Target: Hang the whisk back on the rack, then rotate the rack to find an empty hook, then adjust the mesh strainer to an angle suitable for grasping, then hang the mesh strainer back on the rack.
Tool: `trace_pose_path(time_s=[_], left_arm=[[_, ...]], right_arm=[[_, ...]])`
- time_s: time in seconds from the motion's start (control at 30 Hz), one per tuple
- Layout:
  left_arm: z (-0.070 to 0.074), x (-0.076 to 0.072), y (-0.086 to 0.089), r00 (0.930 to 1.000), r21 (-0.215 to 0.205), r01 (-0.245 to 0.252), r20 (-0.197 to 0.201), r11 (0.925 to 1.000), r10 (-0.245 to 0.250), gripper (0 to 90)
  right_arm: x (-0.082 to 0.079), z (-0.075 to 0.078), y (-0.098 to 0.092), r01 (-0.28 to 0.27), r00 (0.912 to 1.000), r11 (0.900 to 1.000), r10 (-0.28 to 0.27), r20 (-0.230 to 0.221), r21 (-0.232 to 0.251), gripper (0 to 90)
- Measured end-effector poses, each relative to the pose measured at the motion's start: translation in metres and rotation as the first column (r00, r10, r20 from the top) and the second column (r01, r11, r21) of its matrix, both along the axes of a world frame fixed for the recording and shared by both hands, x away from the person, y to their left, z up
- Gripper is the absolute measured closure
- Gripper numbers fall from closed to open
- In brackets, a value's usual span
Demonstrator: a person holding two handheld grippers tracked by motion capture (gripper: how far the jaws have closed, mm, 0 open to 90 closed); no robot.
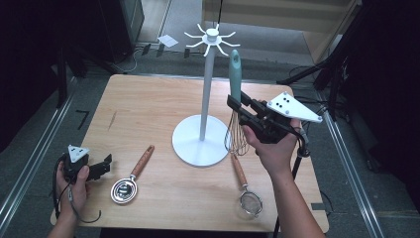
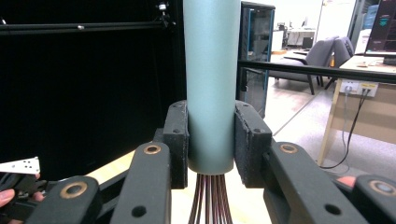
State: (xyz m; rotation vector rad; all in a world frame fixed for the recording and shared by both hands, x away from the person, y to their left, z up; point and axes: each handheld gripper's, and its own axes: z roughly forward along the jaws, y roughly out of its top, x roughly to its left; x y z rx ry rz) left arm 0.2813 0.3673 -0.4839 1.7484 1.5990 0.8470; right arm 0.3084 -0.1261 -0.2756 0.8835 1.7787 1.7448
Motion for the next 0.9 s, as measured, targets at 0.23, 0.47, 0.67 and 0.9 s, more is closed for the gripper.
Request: trace_pose_path(time_s=[0.23,0.47,0.67,0.9], left_arm=[[0.0,0.0,0.0,1.0,-0.001,0.001,0.001,1.0,-0.001,15.2],[0.0,0.0,0.0,1.0,-0.002,0.003,0.001,1.0,-0.003,15.2],[0.0,0.0,0.0,1.0,-0.001,0.002,0.002,1.0,-0.002,15.2],[0.0,0.0,0.0,1.0,-0.001,0.002,0.0,1.0,-0.002,15.2]], right_arm=[[0.0,0.001,0.005,-0.017,0.9999,1.0,0.017,-0.001,-0.007,70.6],[0.003,0.001,0.009,-0.023,0.9997,1.0,0.023,-0.004,-0.008,70.6],[0.007,0.004,0.01,-0.028,0.9996,1.0,0.028,-0.007,-0.001,70.6],[0.012,0.003,0.014,-0.037,0.9989,0.999,0.036,-0.03,-0.001,70.6]])
